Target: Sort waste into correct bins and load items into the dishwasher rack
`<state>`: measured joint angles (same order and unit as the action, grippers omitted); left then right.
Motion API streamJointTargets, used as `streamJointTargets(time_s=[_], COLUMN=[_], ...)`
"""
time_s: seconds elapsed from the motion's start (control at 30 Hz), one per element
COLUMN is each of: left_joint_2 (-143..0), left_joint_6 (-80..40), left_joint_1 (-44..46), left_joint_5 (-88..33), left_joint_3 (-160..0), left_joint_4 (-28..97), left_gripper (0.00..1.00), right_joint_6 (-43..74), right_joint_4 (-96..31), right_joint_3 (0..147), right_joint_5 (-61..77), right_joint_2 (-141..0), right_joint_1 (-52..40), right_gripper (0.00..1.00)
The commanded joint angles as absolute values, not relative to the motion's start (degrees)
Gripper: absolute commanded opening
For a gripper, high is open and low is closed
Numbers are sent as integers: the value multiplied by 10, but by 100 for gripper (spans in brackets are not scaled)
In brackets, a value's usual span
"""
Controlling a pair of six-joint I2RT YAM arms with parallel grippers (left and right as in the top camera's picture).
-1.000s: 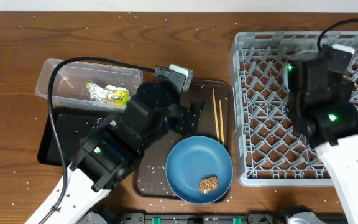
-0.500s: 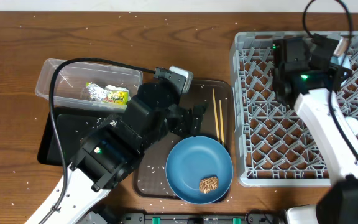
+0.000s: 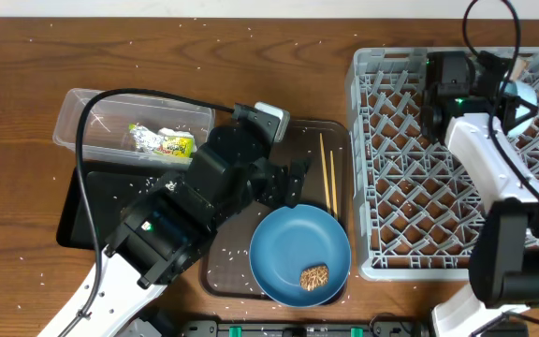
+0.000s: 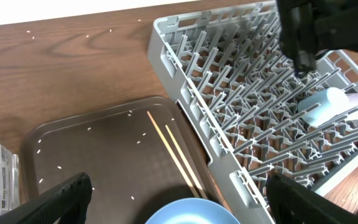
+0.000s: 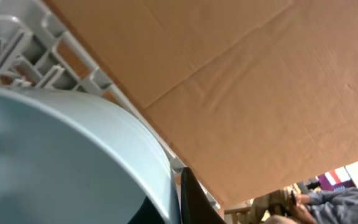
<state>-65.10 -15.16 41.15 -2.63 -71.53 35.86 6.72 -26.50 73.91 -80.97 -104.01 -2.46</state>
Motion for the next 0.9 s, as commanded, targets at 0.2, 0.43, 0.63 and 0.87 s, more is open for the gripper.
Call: streamJointTargets(time_s=[0.2, 0.43, 0.63, 0.87], left_joint_2=[-644, -644, -644, -644], left_joint_6=[-150, -150, -150, -150], left_joint_1=[412, 412, 412, 412], left_joint_5=[-26, -26, -25, -25], left_joint_3=[-722, -722, -722, -722], left_joint_4=[372, 373, 376, 376], left_gripper=[91, 91, 91, 94], right_joint_6=[-23, -59, -94, -102], right_joint_4=[-212, -185, -165, -165], right_joint_3=[740, 740, 740, 740], right_joint_5=[-806, -804, -804, -812], right_joint_2=[-1074, -1106, -1128, -1133], right_joint_1=[-27, -38, -42, -64], right_gripper=[1, 1, 1, 4])
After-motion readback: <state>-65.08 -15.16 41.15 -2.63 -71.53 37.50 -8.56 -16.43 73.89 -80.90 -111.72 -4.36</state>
